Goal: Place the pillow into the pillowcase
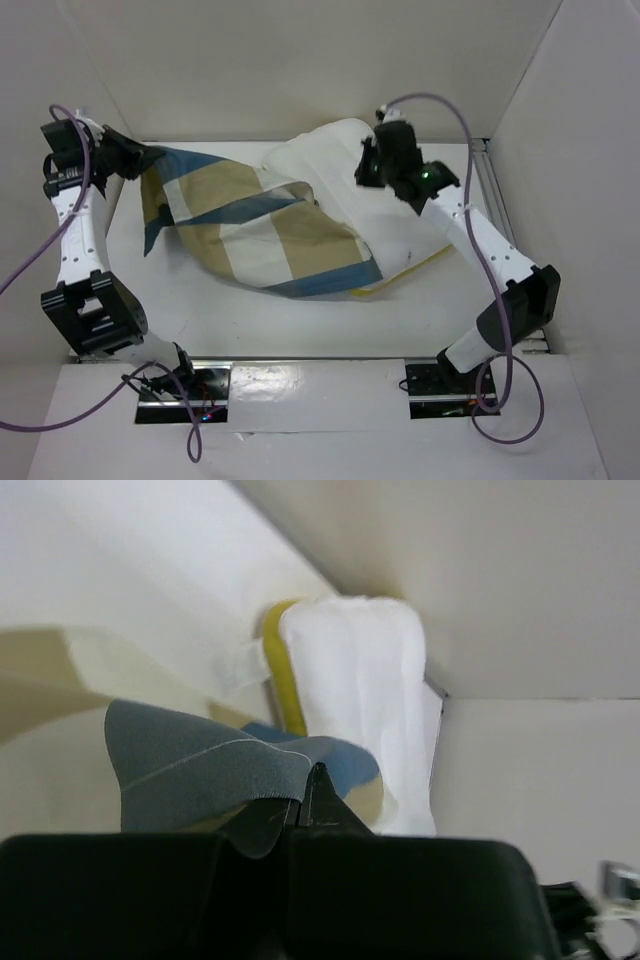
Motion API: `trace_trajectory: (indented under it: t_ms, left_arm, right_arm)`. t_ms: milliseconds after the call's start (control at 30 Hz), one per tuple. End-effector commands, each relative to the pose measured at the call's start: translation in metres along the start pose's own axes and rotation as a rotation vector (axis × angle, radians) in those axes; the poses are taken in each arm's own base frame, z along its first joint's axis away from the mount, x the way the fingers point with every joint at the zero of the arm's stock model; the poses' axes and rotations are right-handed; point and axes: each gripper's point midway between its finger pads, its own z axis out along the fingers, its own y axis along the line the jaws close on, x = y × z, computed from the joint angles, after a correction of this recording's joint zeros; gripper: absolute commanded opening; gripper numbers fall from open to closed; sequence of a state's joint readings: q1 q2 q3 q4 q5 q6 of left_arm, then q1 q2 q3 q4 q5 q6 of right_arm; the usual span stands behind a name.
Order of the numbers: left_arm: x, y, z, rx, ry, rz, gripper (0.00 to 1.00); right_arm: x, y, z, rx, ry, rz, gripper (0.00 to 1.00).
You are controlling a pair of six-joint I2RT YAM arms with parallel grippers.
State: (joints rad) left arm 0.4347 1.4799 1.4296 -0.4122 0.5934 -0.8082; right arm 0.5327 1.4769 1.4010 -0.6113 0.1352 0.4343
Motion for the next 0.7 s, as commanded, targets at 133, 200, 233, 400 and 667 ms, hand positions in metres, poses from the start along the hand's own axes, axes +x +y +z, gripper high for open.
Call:
trace_trajectory:
  t_ms: [133, 200, 233, 400, 667]
  left_arm:
    - [-0.082, -0.128, -0.025, 0.299, -0.105, 0.208, 0.00]
    - [-0.085, -0.135, -0.026, 0.316, -0.104, 0.208, 0.00]
    - [-0.083, -0.136, -0.027, 0.326, -0.090, 0.202, 0.00]
    - [-0.065, -0.102, -0.007, 0.286, -0.035, 0.156, 0.00]
    - [-0.057, -0.088, -0.003, 0.259, -0.022, 0.150, 0.00]
  right_arm:
    - [-0.220, 0.040, -0.082, -0.179, -0.524, -0.049, 0.00]
    - [-0.216, 0.045, -0.075, -0.225, -0.500, -0.072, 0.00]
    - [-0.206, 0.047, -0.071, -0.246, -0.471, -0.089, 0.02]
    - [-0.056, 0.063, 0.013, -0.347, -0.048, -0.157, 0.94]
    - [0.117, 0.113, 0.052, -0.449, 0.270, -0.139, 0.98]
